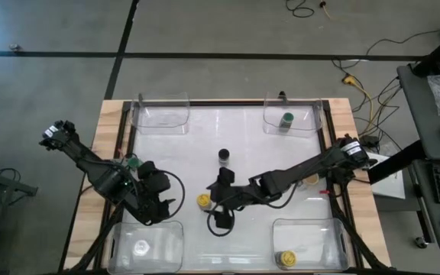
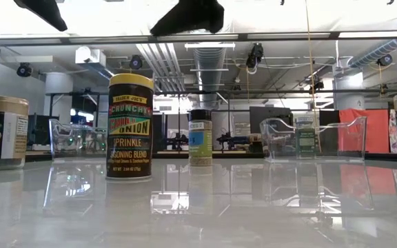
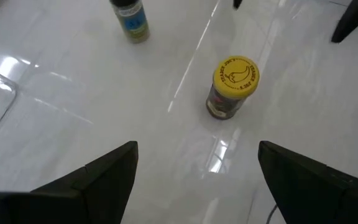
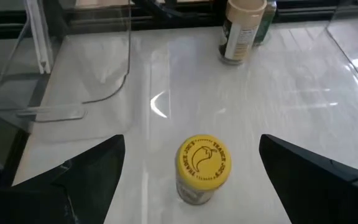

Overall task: Sort spices by type
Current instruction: Put the yellow seasoning bottle into the bottom right transparent bin

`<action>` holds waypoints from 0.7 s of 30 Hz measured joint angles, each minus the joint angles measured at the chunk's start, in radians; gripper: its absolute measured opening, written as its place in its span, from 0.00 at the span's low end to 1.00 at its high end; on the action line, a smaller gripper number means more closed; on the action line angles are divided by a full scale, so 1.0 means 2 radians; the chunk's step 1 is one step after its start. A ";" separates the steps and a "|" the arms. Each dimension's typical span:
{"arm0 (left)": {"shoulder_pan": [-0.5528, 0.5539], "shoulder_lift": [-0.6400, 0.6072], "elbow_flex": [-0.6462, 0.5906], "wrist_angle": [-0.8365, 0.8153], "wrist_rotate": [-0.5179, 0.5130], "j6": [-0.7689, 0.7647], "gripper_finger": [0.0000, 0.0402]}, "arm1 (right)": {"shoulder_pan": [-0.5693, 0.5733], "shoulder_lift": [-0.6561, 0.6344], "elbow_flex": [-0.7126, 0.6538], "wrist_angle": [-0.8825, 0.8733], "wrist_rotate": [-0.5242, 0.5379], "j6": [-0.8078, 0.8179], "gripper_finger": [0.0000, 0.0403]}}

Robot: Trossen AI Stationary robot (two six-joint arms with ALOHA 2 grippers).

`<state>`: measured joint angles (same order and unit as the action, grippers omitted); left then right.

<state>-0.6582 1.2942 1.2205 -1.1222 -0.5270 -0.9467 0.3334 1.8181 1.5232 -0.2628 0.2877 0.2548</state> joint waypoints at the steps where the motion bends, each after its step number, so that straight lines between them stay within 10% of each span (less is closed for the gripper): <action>1: 0.000 0.000 0.000 0.000 -0.003 0.001 0.79 | -0.001 0.000 -0.007 0.013 0.000 -0.002 0.90; 21: 0.003 0.000 0.001 -0.001 -0.008 -0.002 0.79 | -0.030 0.071 -0.038 0.097 -0.011 -0.008 0.90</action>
<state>-0.6532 1.2945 1.2224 -1.1244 -0.5423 -0.9512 0.2742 1.9593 1.4467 -0.0694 0.2652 0.2387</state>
